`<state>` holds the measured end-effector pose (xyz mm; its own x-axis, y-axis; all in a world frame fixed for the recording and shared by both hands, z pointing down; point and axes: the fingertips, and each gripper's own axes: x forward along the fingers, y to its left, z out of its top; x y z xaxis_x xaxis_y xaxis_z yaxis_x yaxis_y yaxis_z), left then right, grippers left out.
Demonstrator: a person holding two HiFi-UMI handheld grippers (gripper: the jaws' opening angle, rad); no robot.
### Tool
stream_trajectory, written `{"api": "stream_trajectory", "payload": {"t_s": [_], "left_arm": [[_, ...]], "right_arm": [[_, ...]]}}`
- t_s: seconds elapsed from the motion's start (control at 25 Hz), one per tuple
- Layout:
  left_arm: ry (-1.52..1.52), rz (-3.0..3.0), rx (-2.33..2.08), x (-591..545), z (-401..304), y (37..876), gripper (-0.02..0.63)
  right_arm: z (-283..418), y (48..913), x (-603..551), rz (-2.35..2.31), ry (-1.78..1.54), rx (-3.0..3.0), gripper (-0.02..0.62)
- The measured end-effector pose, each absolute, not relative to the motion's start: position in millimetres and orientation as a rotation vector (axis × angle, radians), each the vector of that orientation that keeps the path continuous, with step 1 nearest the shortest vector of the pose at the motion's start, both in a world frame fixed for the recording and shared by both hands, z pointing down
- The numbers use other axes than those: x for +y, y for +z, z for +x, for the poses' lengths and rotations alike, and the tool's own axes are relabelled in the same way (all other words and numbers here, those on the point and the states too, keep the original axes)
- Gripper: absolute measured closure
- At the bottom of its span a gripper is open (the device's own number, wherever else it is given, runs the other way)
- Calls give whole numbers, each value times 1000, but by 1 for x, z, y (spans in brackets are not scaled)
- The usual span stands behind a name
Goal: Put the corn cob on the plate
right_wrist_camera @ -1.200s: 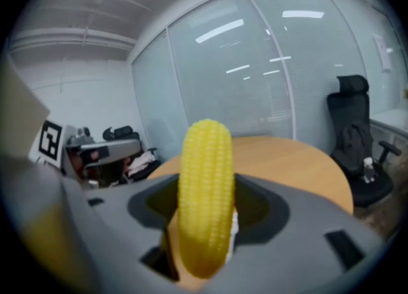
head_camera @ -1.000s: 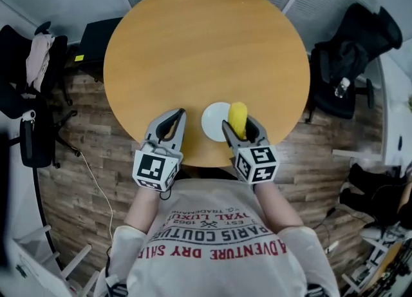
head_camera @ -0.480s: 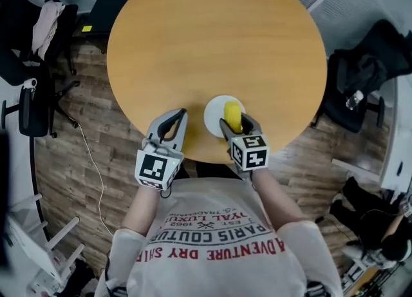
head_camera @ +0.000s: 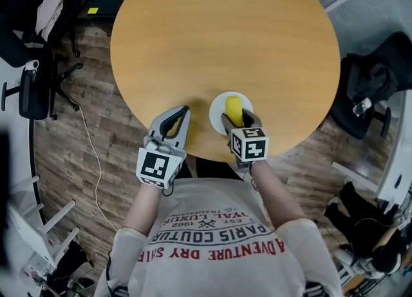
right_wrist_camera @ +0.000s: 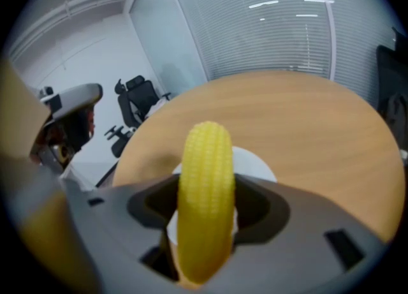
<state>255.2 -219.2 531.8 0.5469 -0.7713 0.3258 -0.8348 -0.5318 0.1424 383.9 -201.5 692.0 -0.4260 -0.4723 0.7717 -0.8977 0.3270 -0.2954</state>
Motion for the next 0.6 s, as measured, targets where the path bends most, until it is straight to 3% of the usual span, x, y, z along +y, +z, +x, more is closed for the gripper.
{"api": "stream_trajectory", "payload": {"t_s": [0.6], "left_arm": [[362, 2514, -1300, -218, 253, 547, 574]], "right_arm": [[377, 708, -207, 1250, 985, -1953, 327]]}}
